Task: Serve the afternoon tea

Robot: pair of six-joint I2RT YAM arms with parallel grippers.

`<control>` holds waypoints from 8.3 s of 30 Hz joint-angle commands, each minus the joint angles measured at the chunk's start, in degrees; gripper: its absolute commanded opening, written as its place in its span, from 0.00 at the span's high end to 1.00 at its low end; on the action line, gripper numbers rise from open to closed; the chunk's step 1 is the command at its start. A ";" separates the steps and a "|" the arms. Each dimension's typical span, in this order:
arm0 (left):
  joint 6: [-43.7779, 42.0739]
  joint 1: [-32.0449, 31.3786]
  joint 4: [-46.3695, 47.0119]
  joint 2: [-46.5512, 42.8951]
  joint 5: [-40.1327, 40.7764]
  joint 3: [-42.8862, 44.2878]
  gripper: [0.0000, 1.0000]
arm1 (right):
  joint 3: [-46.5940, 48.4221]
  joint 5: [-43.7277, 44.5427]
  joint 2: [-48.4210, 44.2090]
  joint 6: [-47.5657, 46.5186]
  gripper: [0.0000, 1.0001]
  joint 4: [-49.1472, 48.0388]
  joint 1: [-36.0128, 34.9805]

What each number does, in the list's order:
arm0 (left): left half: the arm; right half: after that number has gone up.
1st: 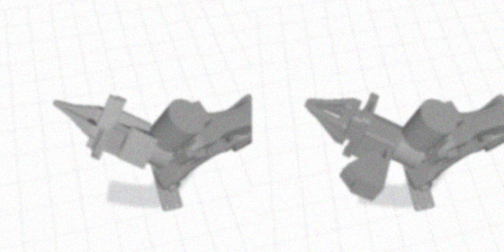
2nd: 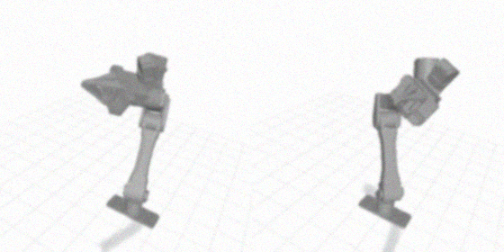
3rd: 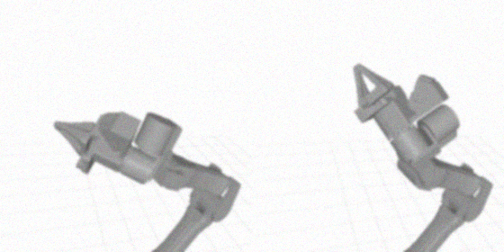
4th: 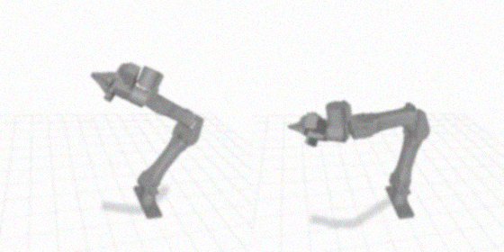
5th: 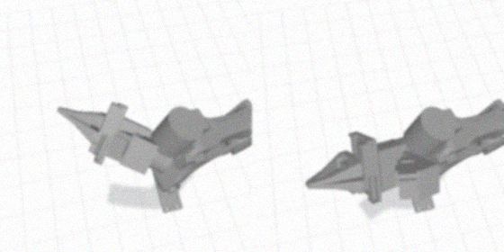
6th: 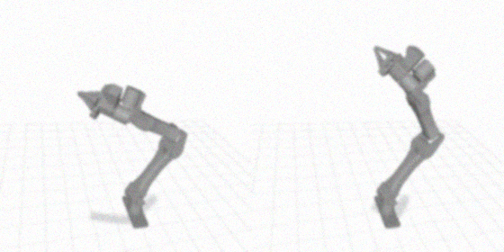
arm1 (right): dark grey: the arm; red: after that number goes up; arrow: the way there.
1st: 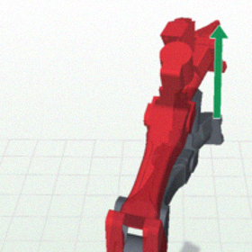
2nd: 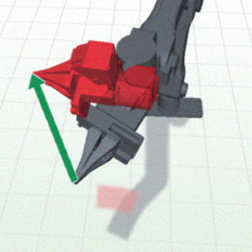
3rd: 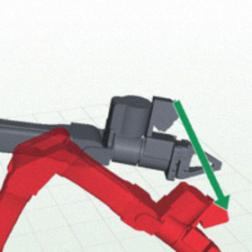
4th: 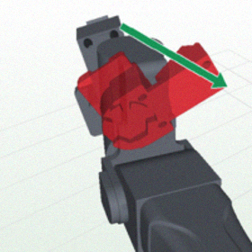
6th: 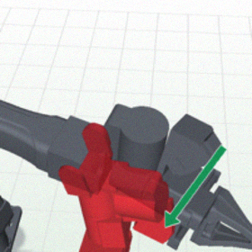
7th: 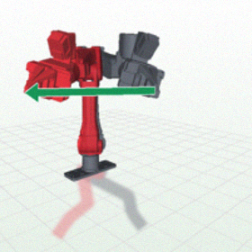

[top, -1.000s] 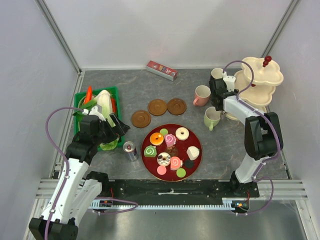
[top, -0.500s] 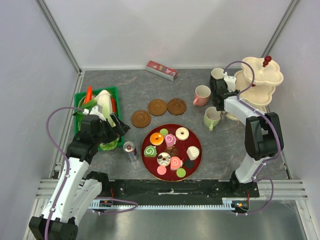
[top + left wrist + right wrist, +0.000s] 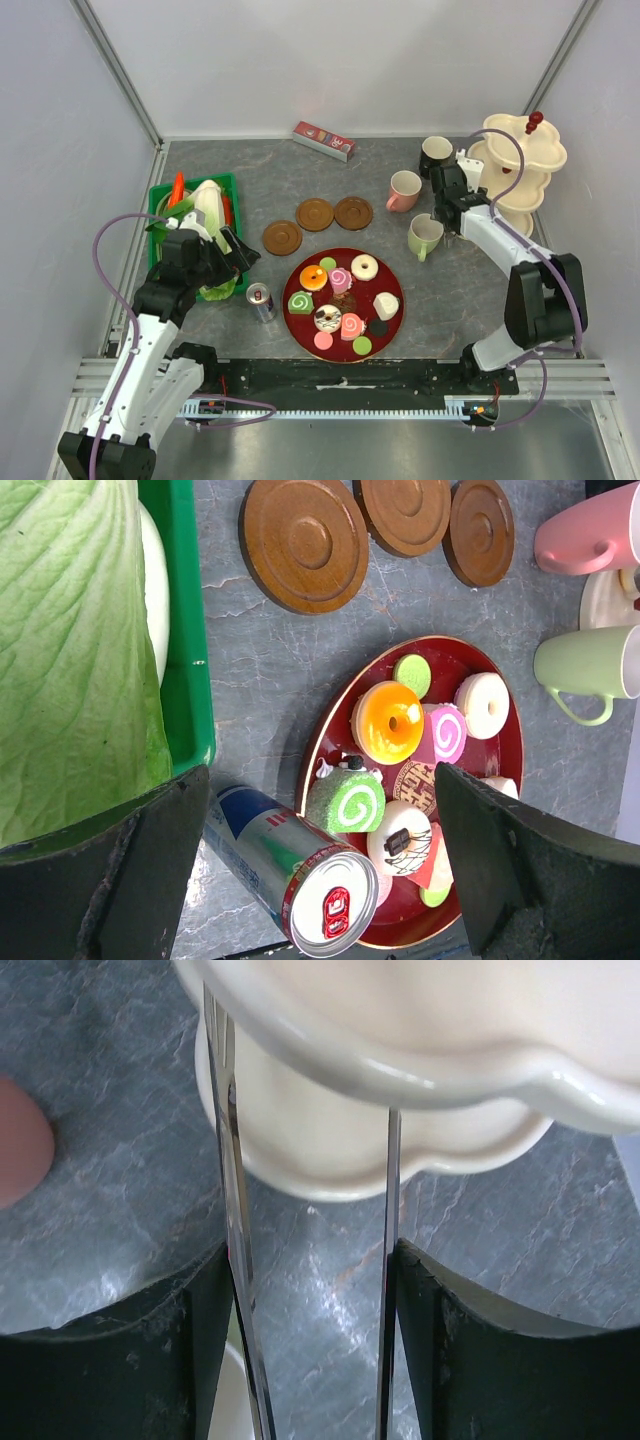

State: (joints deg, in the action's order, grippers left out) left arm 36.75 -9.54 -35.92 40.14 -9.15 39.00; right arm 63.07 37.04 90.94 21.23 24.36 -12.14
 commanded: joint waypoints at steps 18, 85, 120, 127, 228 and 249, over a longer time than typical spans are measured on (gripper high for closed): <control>0.95 0.14 1.47 -0.06 -1.84 0.20 0.01 | -1.82 -24.36 -37.32 3.82 0.31 15.71 0.01; 1.57 0.22 3.49 -1.73 -3.60 -1.65 0.01 | 7.59 -10.23 -4.72 35.28 0.32 34.96 -46.74; 1.48 0.22 3.49 -2.17 -4.04 -1.65 0.01 | 24.38 0.40 -14.64 15.42 0.51 35.67 -23.20; 1.57 0.22 3.58 -2.00 -4.30 -1.74 0.01 | 18.59 -6.88 -17.19 12.69 0.51 33.91 -13.97; 1.57 0.05 4.46 -0.50 -5.00 -2.62 0.01 | 16.38 -34.42 -14.05 -0.57 0.30 24.68 -41.81; 1.74 0.05 4.72 -0.15 -5.36 -3.05 0.01 | 26.49 -23.16 5.74 -3.22 0.29 32.06 -48.59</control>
State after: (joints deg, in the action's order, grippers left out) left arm 37.36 -9.54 -33.28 40.05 -12.69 36.16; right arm 85.67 10.85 94.63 19.29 54.46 -59.90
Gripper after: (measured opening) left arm 0.991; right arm 0.704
